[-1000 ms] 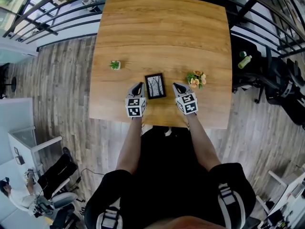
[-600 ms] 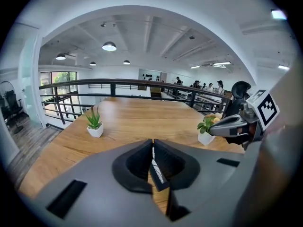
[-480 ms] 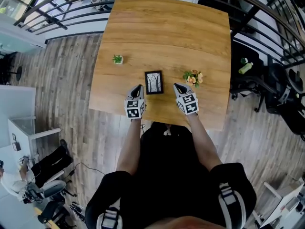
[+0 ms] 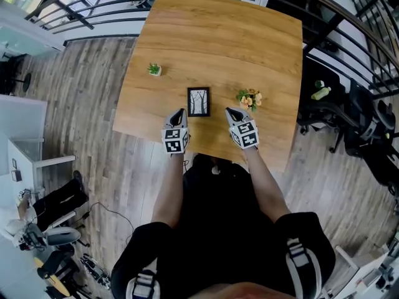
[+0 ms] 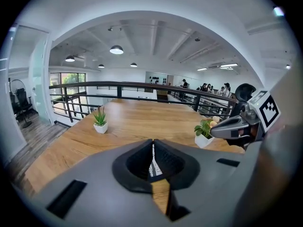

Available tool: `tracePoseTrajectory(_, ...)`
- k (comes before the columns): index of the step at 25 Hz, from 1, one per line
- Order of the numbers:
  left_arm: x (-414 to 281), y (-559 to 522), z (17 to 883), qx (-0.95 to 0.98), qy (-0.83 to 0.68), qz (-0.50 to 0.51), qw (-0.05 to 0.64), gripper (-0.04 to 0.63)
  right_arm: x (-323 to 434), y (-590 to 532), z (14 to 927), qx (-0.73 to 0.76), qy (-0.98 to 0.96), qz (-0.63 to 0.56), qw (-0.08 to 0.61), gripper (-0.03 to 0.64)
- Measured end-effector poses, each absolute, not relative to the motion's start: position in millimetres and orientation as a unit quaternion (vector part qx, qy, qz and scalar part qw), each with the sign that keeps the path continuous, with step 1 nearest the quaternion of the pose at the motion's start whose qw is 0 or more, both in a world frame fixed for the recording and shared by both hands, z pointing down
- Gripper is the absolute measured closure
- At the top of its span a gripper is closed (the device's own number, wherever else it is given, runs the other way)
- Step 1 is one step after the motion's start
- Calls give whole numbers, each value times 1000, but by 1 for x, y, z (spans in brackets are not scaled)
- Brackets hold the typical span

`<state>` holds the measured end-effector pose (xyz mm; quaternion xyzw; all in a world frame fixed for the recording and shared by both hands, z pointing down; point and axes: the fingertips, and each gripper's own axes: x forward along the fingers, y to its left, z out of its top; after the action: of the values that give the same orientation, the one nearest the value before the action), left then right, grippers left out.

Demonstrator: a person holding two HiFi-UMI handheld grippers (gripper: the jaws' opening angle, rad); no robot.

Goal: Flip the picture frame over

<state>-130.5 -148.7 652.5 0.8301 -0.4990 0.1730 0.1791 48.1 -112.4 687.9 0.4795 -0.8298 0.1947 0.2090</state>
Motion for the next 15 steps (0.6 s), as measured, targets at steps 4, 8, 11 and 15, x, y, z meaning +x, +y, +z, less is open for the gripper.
tracePoseTrajectory(4,-131,-133,654,824,-509,172,180,566,48,-103,693,467,-835,195,214,611)
tracePoseTrajectory(8,-139,-120,651,813,-526,172,178,566,49,-99,693,456,-842,192,214,611)
tracePoseTrajectory(11,-145,-110,646,806,-538,170,176,566,47,-97,690,449,-848,188,209,611)
tracePoseTrajectory(15,-151,-100,641,800,-550,166,170,566,45,-96,685,443,-854,181,205,611)
